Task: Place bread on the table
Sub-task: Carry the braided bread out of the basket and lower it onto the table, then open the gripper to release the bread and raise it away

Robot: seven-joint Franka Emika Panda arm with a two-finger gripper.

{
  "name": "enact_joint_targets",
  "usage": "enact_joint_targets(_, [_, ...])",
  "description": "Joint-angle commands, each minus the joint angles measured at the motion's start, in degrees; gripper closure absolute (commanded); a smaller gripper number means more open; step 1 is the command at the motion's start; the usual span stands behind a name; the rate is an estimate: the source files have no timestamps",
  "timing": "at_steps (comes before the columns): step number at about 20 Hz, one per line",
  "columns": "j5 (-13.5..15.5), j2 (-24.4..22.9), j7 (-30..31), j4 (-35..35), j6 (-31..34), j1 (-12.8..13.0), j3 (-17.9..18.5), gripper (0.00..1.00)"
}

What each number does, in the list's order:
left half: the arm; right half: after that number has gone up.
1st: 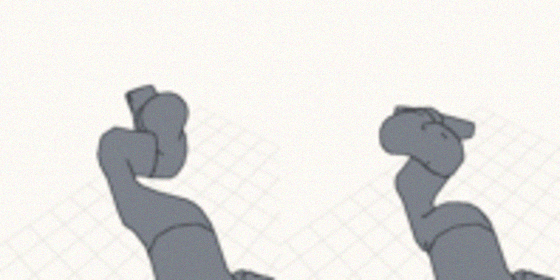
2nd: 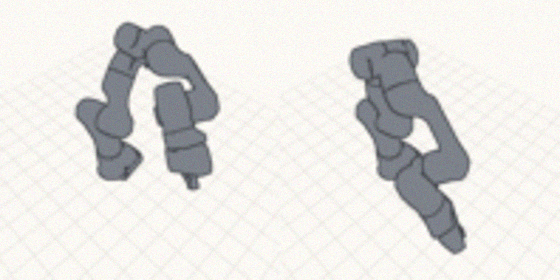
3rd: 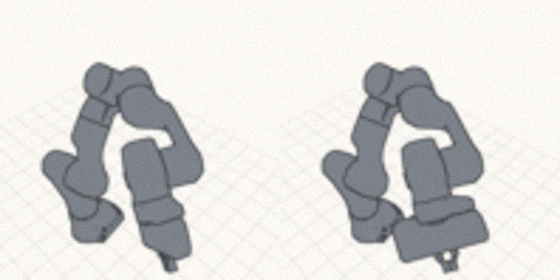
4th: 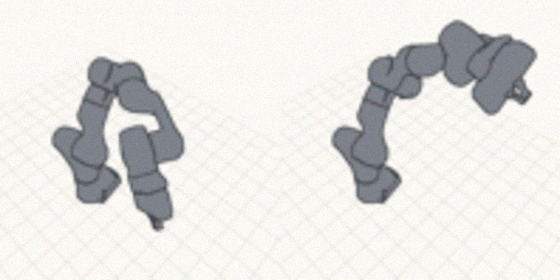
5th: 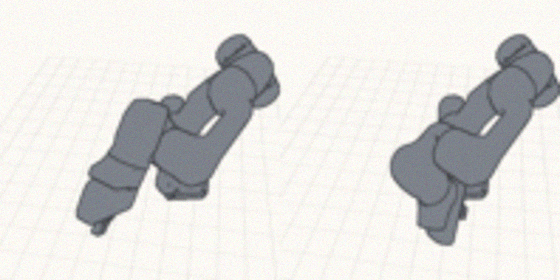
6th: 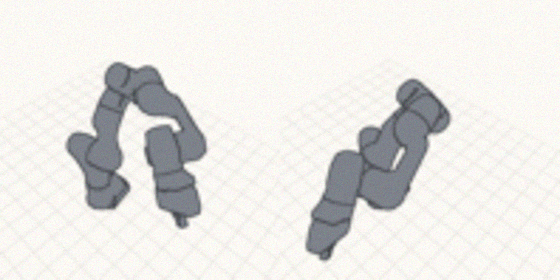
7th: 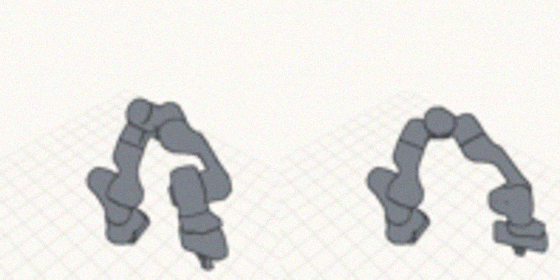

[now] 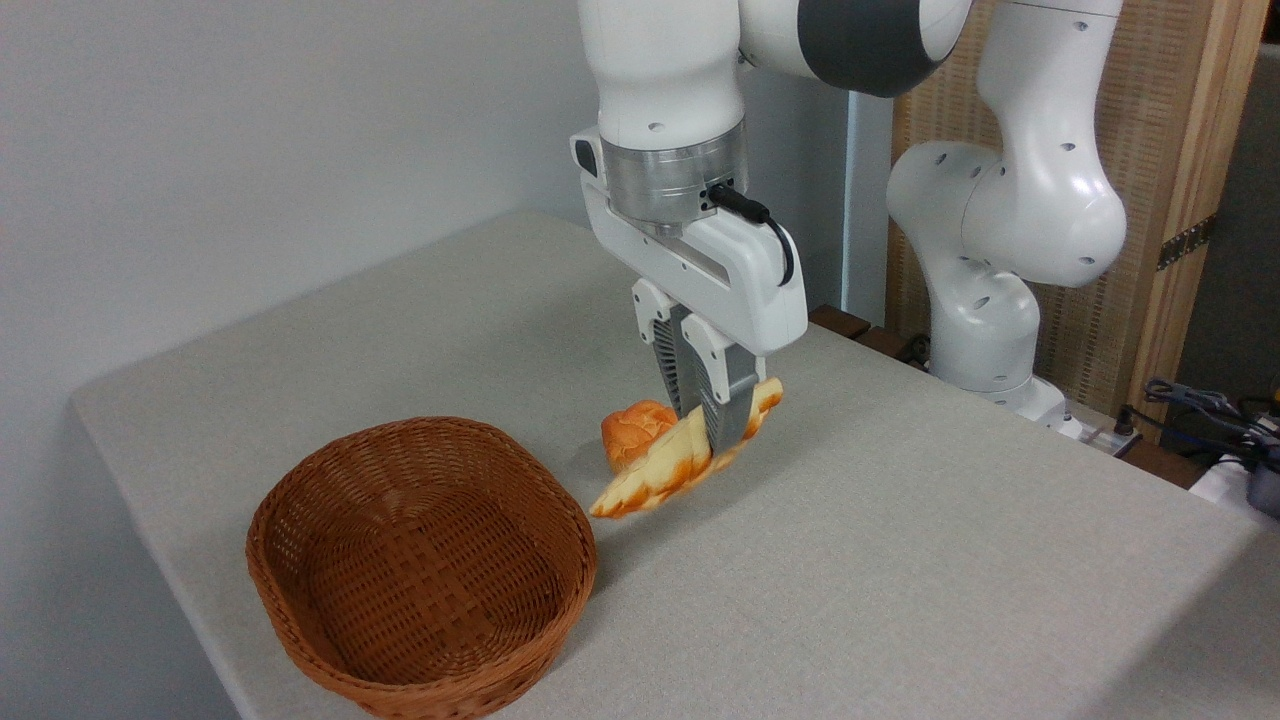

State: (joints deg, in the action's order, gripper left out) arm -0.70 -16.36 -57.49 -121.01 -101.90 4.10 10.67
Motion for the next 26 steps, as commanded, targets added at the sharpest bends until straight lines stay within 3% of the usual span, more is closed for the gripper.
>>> enact_joint_targets(1, [-0.97,-0.87,-0.52,-0.28,1.0,0.3,-0.03,0.0])
enact_joint_targets(9, [-0.89,-0.96,0.01,0.24,0.91,0.3,-0.12,0.0])
enact_joint_targets(16, [-0.27,-0.52,2.11,6.57,1.17,0.3,-0.47,0.0])
enact_joint_targets(23, [-0.1,7.38,17.3,16.66,5.39,0.3,-5.73,0.0])
enact_joint_targets(26, [0.25,11.33,18.55,21.32,5.39,0.3,-7.58,0.0])
